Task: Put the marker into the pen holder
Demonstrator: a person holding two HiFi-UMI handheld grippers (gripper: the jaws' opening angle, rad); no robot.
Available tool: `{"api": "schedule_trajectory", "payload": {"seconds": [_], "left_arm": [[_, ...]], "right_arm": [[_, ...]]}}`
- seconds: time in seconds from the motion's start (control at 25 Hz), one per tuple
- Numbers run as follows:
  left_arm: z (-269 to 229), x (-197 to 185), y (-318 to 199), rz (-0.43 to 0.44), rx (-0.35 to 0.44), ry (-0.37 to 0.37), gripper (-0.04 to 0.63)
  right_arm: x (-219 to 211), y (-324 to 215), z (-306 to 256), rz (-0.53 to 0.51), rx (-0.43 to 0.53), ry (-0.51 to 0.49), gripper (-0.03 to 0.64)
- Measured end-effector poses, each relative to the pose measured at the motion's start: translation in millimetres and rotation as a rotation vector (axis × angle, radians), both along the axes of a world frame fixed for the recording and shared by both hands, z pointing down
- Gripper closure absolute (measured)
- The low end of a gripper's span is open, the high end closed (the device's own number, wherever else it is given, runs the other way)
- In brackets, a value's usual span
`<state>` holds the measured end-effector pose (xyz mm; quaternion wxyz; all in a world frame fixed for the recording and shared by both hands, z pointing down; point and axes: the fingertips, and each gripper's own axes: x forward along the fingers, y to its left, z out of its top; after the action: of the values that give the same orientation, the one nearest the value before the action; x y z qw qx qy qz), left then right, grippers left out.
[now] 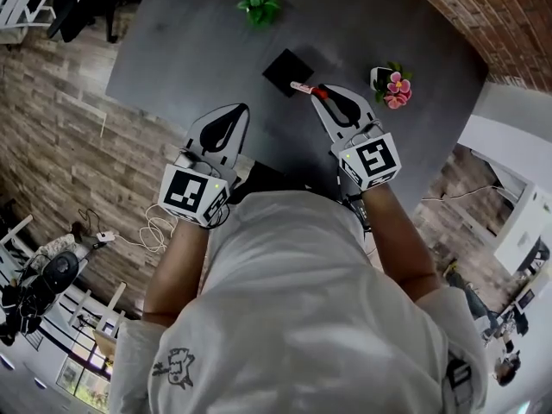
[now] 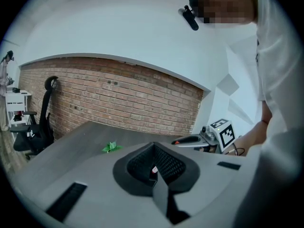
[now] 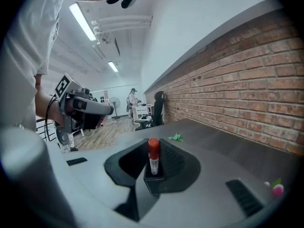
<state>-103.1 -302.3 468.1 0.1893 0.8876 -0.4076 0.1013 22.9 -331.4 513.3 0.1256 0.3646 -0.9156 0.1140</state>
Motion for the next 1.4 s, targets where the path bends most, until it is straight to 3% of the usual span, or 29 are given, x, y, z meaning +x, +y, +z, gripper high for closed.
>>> {"api": "schedule_trajectory", "payload": {"seconds": [0.56,0.76,1.4], "left_arm": [[3,-2,-7,0.001,-0.022,0.004,0.584],[2,-1,-6,0.000,-0.019,0.004,0.584],[-18,21,28,-0.004,0.033,0.008,0.584]], "right_arm": [[-2,-1,33,0.003,-0.066,0.060,0.539],[2,-2,36,0.007,-0.080,0.073,0.492],[18,35,-4,-0.008,-0.008,0.045,0.489]]}}
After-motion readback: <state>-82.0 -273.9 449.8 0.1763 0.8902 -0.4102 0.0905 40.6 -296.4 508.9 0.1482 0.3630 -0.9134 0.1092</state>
